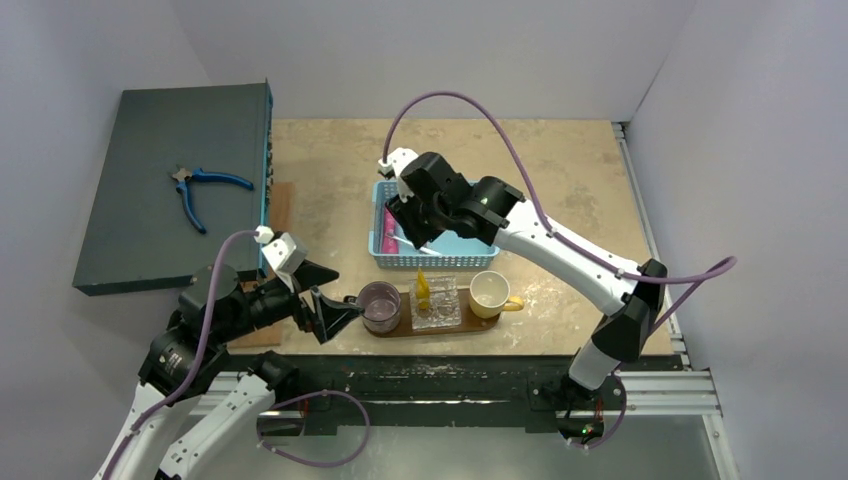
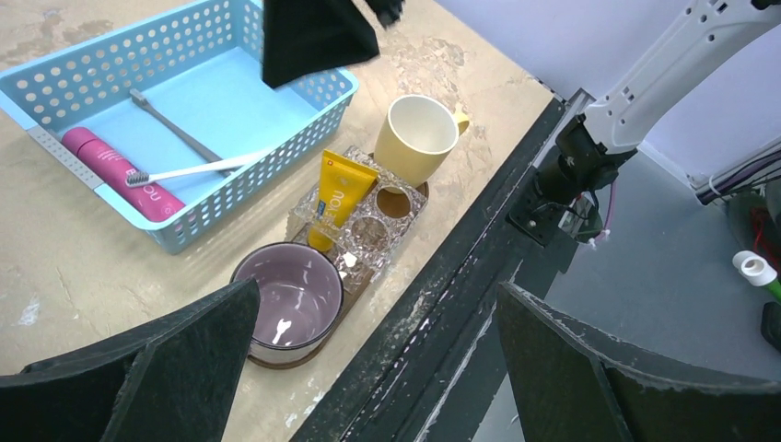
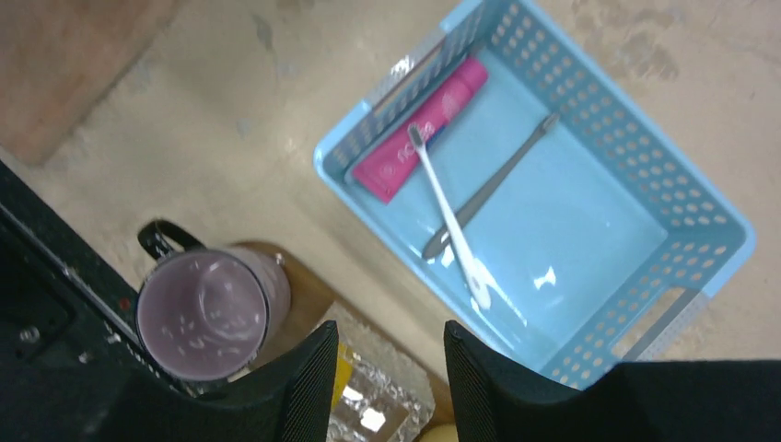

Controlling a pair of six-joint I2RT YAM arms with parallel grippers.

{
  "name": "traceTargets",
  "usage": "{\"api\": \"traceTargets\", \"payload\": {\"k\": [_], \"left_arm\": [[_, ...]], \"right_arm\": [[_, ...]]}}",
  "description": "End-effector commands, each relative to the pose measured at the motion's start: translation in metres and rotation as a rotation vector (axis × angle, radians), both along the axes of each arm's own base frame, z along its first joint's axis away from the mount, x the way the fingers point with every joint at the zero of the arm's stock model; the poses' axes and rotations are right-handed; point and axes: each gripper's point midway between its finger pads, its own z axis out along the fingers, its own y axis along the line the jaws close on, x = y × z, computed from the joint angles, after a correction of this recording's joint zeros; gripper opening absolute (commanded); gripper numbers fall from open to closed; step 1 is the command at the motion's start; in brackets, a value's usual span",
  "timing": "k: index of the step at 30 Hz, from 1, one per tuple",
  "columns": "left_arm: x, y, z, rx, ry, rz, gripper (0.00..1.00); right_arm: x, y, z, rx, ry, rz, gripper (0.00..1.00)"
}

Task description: Prepare toiletry sets of a toothbrush and toothpaste on the tray

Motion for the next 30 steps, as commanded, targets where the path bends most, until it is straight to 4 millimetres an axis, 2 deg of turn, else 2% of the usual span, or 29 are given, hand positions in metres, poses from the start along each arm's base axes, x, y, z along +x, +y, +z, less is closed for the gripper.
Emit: {"api": "traceTargets", "payload": {"k": [1,5,9,17,25,30], "left_arm": [[0.008,-0.002,-0.003,0.023,-0.018,0.005,1.0],[0.01,-0.002,-0.006,0.029,-0.008,0.012,1.0],[0.012,-0.001,-0.008,0.036,-0.004,0.021,1.0],[0.015,0.0,-0.011,0.049,0.004,0.037,1.0],[0.018,0.001,-0.014,0.059,0.012,0.047,1.0],[0.019,0.002,-0.015,0.064,0.013,0.054,1.0]], "right_arm": [[0.032,0.025,0.051,0.193,-0.136,-0.038,0.49],[0.061,0.026,0.057,0.256,-0.163,-0.119,0.52],[0.085,0.031,0.049,0.312,-0.135,-0.172,0.54],[0.125,0.032,0.002,0.346,-0.026,-0.274,0.55],[0.143,0.045,-0.049,0.379,0.088,-0.285,0.56],[0.156,0.051,-0.073,0.387,0.119,-0.317,0.55]]}}
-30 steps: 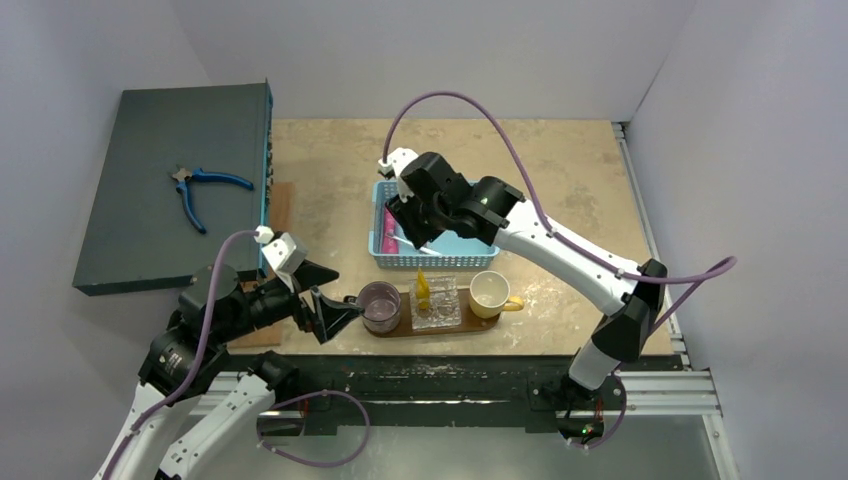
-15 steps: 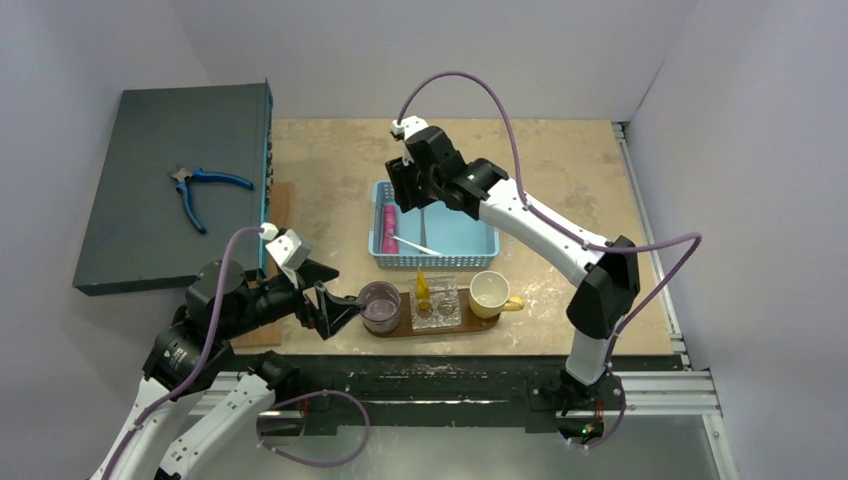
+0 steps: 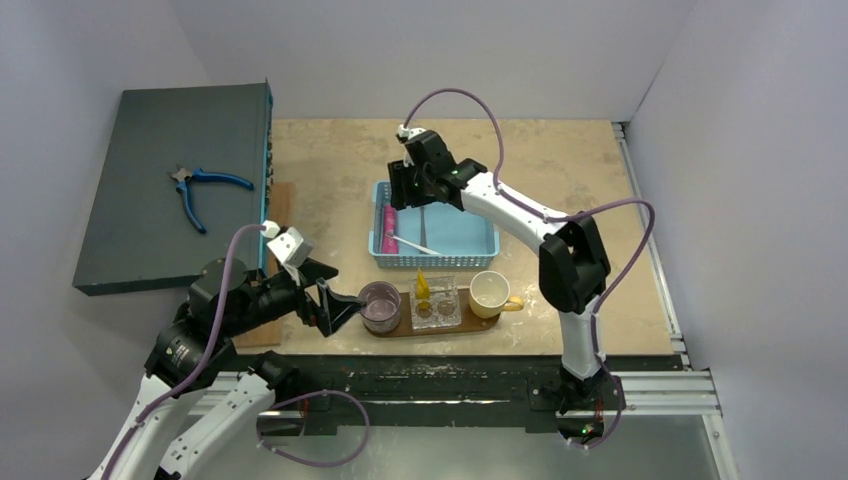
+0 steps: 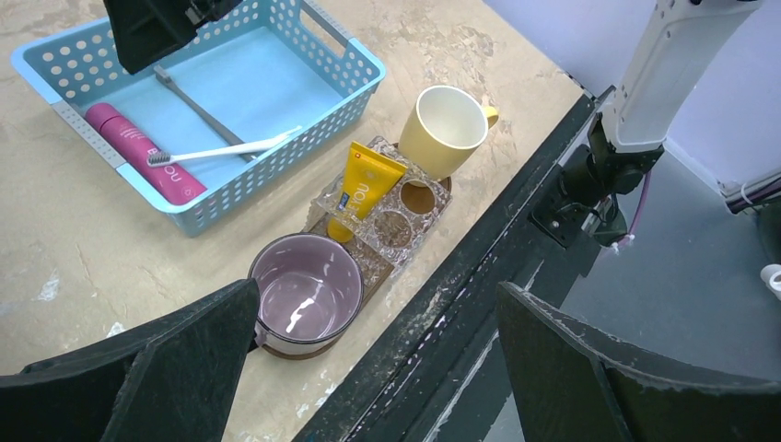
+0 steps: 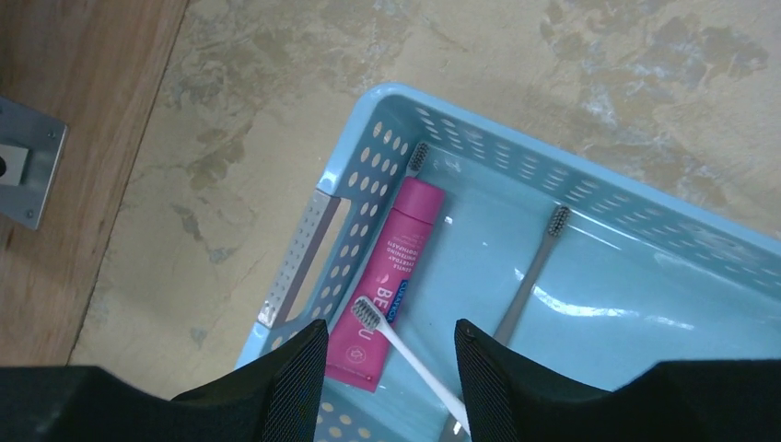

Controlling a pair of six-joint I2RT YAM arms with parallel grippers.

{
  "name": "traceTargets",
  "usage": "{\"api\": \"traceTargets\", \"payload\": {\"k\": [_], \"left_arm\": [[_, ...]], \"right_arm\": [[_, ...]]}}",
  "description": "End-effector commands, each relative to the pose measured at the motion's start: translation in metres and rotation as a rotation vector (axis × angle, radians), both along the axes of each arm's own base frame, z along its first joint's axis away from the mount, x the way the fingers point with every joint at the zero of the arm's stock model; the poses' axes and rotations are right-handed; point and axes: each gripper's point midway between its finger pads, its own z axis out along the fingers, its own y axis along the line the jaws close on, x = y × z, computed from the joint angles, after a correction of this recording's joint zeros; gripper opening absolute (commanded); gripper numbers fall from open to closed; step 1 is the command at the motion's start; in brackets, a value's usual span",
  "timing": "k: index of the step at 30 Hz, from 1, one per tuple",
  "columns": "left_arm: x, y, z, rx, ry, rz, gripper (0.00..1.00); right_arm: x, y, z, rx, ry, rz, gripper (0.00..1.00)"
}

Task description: Prepare toiletry sets of a toothbrush and toothpaste on the tray

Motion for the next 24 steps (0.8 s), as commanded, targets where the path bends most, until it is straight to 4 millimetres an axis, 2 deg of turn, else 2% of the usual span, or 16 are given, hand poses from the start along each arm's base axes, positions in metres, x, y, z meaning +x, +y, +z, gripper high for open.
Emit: {"api": "traceTargets", "payload": {"k": [1,13,24], "left_arm": [[0.006,0.0,-0.002,0.023,-0.024,0.005,1.0],[0.008,0.001,-0.003,0.032,-0.021,0.012,1.0],[0.008,0.001,-0.003,0.034,-0.022,0.014,1.0]], "right_arm": [[0.012,0.016,0.001,0.087,0.003,-0.012,0.55],[0.028,0.033,-0.047,0.115,0.091,-0.014,0.54],[0.034,0.044,-0.077,0.122,0.144,0.0,0.54]]}}
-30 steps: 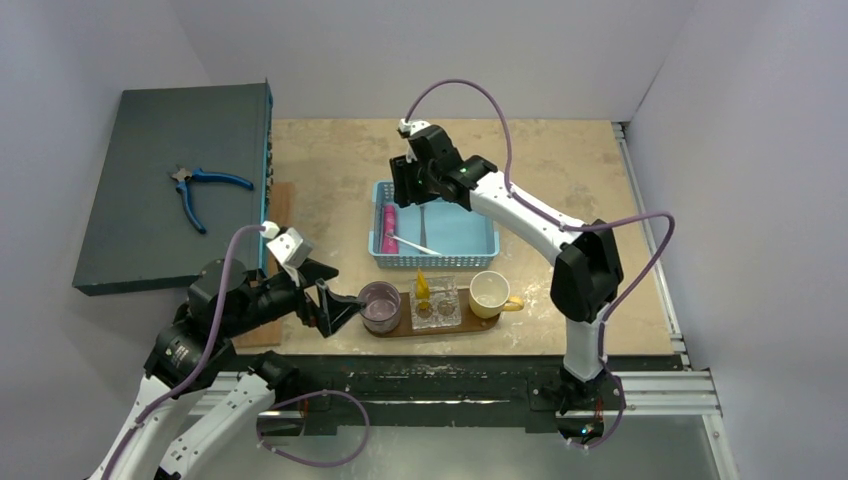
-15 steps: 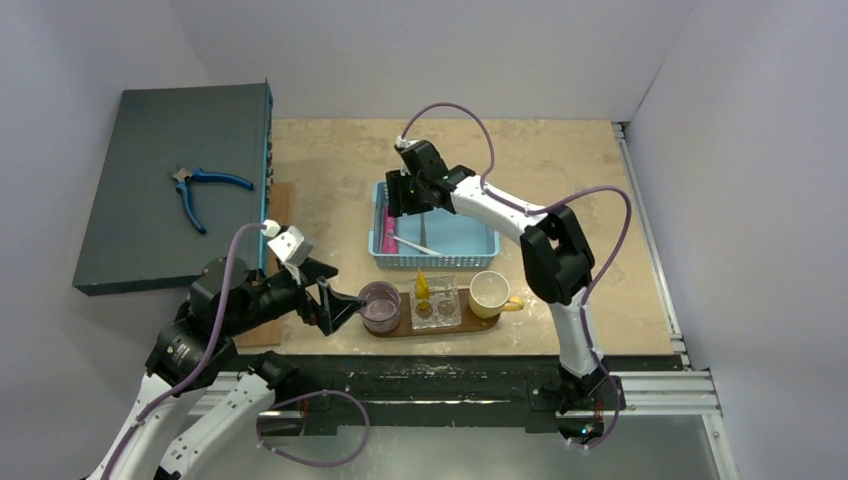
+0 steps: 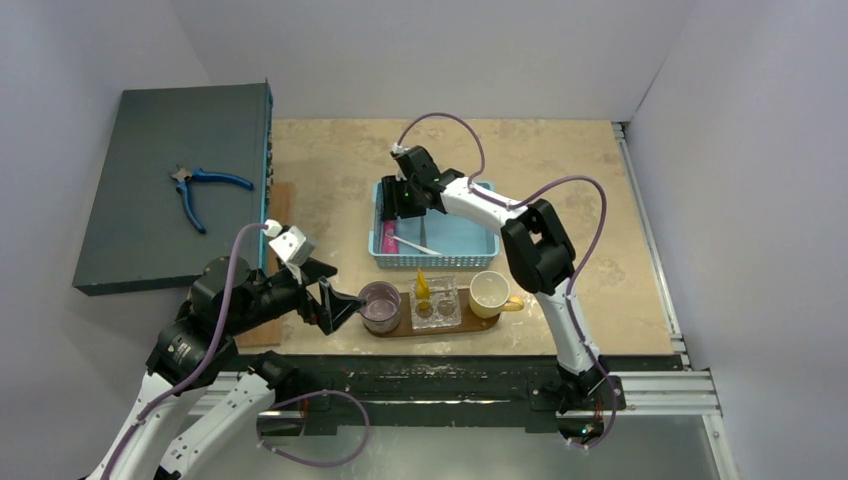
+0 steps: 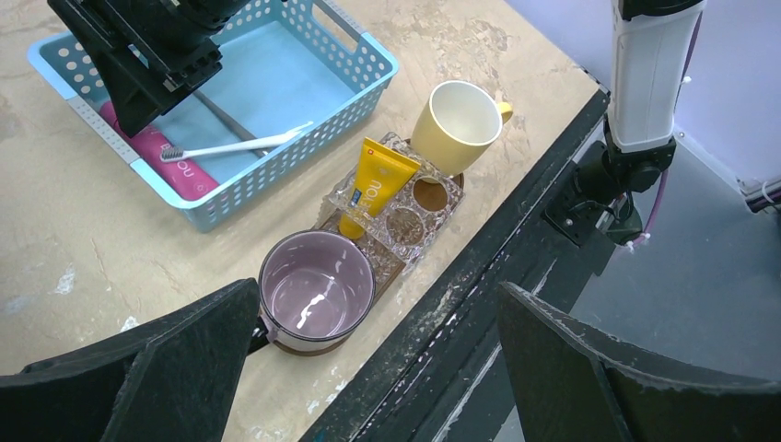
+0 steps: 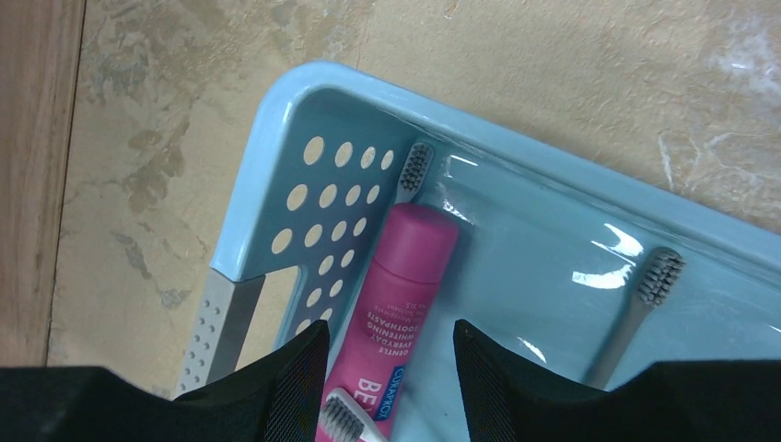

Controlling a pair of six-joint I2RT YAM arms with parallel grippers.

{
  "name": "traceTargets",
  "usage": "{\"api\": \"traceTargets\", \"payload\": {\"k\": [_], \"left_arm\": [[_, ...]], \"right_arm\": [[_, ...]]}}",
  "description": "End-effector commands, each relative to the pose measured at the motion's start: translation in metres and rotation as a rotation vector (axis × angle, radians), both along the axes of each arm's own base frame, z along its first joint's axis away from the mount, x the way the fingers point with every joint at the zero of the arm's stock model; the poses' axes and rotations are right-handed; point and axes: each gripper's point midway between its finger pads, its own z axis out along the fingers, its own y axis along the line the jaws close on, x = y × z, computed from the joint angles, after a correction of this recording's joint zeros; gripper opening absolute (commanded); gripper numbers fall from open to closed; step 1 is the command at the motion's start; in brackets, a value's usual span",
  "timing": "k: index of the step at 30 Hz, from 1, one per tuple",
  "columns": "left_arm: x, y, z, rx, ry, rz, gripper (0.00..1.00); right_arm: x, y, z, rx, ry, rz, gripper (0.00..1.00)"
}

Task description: Prepare toiletry sets of a toothbrush and toothpaste on the tray

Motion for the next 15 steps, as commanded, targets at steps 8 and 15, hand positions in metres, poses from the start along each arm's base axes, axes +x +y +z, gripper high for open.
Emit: {"api": "traceTargets", "payload": {"k": [8,15], "left_arm": [[0.004,-0.002,0.0,0.011,-0.015,-0.005,1.0],[0.004,-0.002,0.0,0.012,-0.014,-0.006,1.0]], "right_arm": [[0.006,0.019,-0.004,0.073,0.02,0.025,0.53],[0.001,0.015,-0.019,0.053,0.046,0.031,0.37]]}}
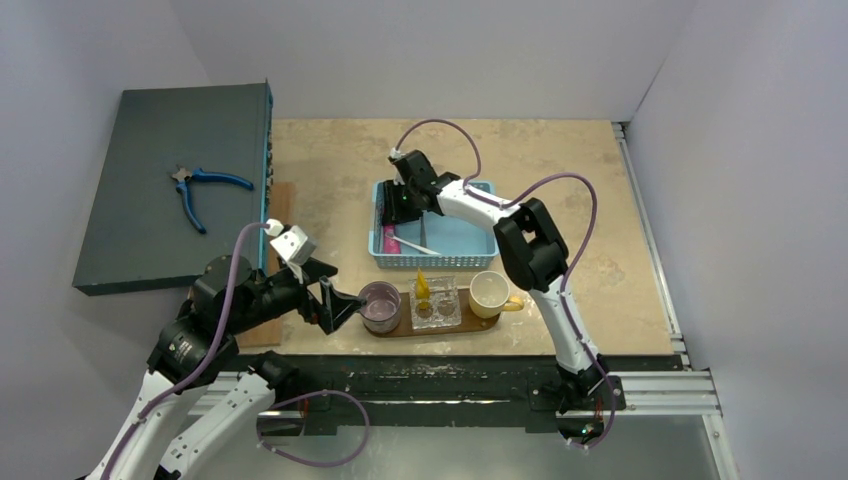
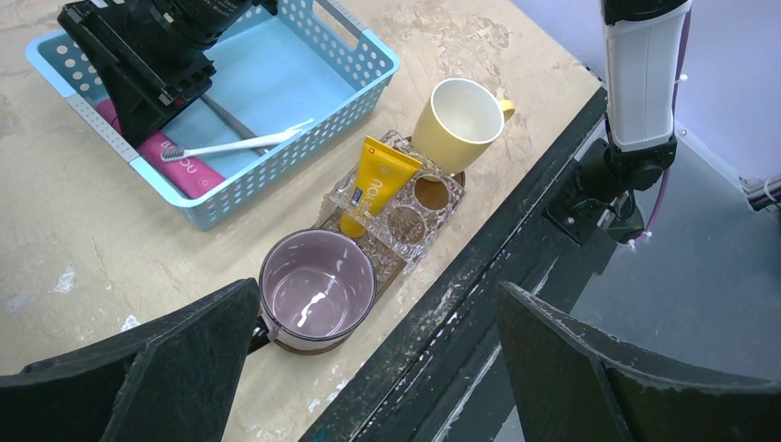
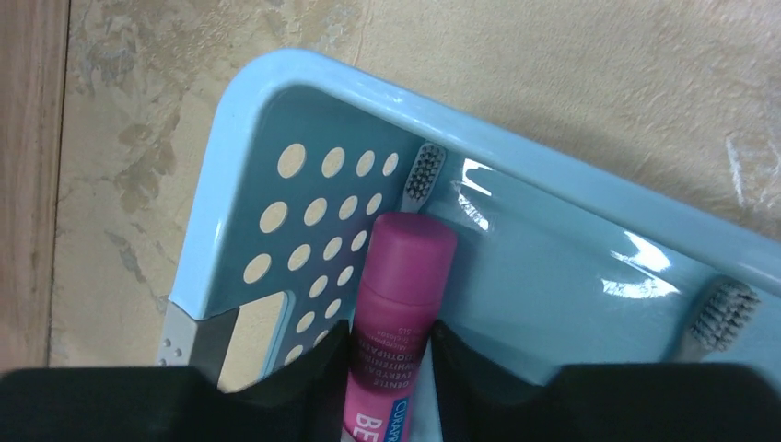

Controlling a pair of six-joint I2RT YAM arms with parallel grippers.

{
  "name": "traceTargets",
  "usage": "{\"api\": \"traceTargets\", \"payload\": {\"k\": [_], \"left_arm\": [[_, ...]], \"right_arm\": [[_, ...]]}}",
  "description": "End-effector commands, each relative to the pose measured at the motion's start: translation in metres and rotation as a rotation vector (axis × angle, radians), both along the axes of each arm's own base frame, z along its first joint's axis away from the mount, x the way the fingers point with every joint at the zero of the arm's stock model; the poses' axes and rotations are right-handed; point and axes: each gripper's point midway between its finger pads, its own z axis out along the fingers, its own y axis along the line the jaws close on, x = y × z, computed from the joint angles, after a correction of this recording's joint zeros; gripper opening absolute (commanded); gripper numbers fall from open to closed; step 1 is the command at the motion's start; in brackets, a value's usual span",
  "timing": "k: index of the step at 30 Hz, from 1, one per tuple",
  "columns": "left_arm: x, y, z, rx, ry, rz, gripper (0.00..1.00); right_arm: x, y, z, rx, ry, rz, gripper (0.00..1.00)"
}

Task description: Prepare toiletry sets of a toothbrush and toothpaste on the tray

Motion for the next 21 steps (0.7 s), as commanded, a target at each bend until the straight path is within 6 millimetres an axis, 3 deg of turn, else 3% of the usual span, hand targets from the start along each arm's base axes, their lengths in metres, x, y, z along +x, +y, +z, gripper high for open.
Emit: {"api": "traceTargets", "payload": {"k": [1,7,21], "left_arm": [[0.003,-0.001,0.002,0.006,-0.019,-0.004,1.0],[0.004,-0.002,0.001,0.007,-0.016,-0.005,1.0],[0.004,0.0,0.0,0.009,-0.017,0.004,1.0]], "right_arm": [[0.002,0.003,0.002,0.021,-0.003,0.005,0.29],[0.002,0.002,0.014,0.04,-0.02,0.007,0.0],[0.009,-0.012,0.105,0.129,-0.203,-0.073,0.0]]}}
